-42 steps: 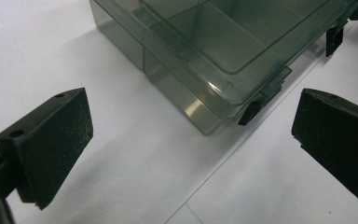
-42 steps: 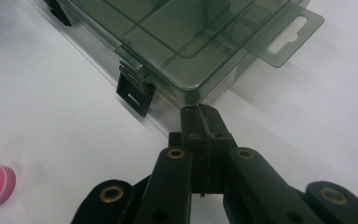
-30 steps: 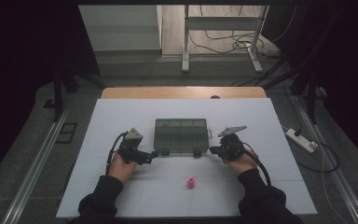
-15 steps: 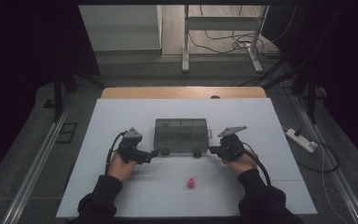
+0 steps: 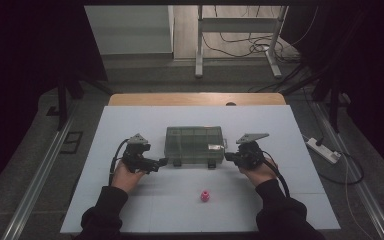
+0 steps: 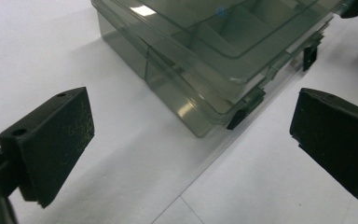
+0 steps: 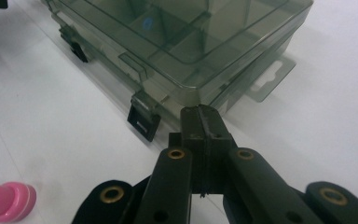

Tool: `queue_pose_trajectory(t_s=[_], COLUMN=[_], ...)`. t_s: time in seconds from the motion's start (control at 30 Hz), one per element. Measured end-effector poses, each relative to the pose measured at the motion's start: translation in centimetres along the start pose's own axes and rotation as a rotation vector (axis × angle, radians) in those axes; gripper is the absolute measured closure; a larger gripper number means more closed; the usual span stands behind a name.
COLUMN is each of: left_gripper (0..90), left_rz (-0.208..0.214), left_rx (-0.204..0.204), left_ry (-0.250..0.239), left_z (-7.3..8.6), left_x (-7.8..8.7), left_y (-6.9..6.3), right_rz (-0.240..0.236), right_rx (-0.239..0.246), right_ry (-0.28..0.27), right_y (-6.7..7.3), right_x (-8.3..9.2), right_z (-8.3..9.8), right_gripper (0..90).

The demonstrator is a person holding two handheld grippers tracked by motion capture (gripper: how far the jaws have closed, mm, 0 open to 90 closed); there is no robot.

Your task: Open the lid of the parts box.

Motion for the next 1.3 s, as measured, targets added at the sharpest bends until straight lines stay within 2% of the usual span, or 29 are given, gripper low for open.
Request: queue_pose_trajectory(t_s=[0.2,0.3,0.43,0.6,0.7,0.73,0.87,0.97,1.03,1.23,1.3], left_gripper=[4.7,13.2,23.7,41.4,51.3,51.3,66.7,73.7,74.8,88.7,88.8], left_rz=[-0.013,-0.008,0.004,0.041,0.055,0.065,0.082,0.085,0.091,0.089,0.089], left_rx=[-0.031,-0.069,-0.094,-0.096,-0.100,-0.101,-0.099,-0.102,-0.094,-0.107,-0.104], left_ry=[0.021,0.005,-0.013,0.015,0.021,0.025,0.027,0.030,0.036,0.051,0.058], left_z=[0.2,0.0,-0.4,-0.1,0.0,0.0,-0.1,-0.1,-0.3,-0.7,-0.8], left_x=[0.1,0.5,1.0,0.9,0.8,0.7,0.3,0.1,-0.2,-1.0,-1.3], left_y=[-0.2,-0.7,-1.3,-1.9,-2.1,-2.3,-3.0,-3.4,-3.6,-4.2,-4.4], right_rz=[0.009,0.016,0.021,0.023,0.023,0.026,0.029,0.029,0.031,0.038,0.040], right_rx=[-0.008,-0.012,-0.019,-0.019,-0.021,-0.021,-0.019,-0.023,-0.021,-0.019,-0.021], right_ry=[-0.016,-0.023,-0.038,-0.048,-0.054,-0.053,-0.064,-0.063,-0.065,-0.068,-0.068], right_y=[-0.3,-0.5,-0.7,-0.8,-0.8,-0.8,-0.9,-0.9,-1.0,-1.2,-1.2], right_x=[0.3,0.5,0.7,0.8,0.7,0.8,0.9,0.9,0.9,1.1,1.2], right_z=[-0.5,-0.8,-1.2,-1.8,-2.0,-2.1,-2.6,-2.7,-2.8,-3.3,-3.5], right_gripper=[89.4,89.3,89.3,89.3,89.4,89.4,89.4,89.4,89.4,89.4,89.4])
Point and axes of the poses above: each handheld gripper's, and its own axes: x roughly backward along the jaws, z roughly out of its underside, y roughly to its left, the point moved 8 cm from there along -x, roughly forward along the jaws, and after that the axes turned 14 degrees about x, right-handed, at the moved point
